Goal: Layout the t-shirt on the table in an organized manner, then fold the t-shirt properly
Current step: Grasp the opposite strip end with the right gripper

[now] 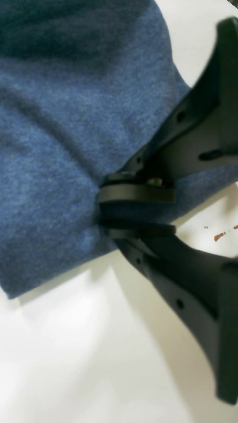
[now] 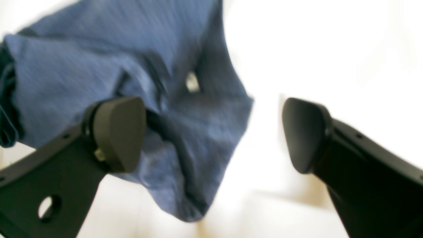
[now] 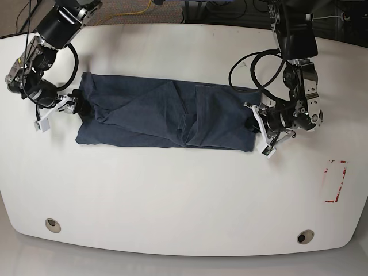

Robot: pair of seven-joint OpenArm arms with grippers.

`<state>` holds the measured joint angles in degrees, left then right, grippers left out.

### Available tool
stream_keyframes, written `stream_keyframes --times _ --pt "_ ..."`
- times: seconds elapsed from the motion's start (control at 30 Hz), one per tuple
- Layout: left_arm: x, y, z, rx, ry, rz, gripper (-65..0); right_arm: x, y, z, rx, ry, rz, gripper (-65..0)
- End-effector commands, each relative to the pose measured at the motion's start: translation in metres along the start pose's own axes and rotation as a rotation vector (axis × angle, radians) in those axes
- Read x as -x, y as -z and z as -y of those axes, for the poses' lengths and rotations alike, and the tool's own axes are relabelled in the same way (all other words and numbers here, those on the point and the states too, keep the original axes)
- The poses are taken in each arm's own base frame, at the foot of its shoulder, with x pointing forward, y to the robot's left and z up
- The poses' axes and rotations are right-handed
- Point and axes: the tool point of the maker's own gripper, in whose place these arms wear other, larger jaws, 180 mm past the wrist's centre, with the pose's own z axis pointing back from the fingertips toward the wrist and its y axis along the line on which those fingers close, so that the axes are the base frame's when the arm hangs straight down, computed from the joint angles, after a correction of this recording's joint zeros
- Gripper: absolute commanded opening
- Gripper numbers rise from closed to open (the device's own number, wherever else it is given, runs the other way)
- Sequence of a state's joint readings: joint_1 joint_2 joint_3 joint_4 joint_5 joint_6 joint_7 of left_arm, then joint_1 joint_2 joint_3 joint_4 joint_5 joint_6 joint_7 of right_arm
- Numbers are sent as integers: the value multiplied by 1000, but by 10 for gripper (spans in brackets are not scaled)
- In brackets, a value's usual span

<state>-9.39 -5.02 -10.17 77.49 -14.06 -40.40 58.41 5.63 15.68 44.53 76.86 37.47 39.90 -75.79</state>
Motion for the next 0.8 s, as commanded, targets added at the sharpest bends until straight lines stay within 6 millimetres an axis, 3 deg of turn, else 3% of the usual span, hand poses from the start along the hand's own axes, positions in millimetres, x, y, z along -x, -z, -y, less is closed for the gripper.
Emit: stream_keyframes --times 0.0,0.47,0.77 --pt "12 -4 -12 -49 16 -75 -574 -19 -6 0 1 -22 60 -21" --pt "12 -4 -13 -51 17 -75 -574 -1 14 -7 -47 6 23 -22" --pt "21 -3 -9 -43 10 -90 -574 9 34 -34 -111 1 -7 -22"
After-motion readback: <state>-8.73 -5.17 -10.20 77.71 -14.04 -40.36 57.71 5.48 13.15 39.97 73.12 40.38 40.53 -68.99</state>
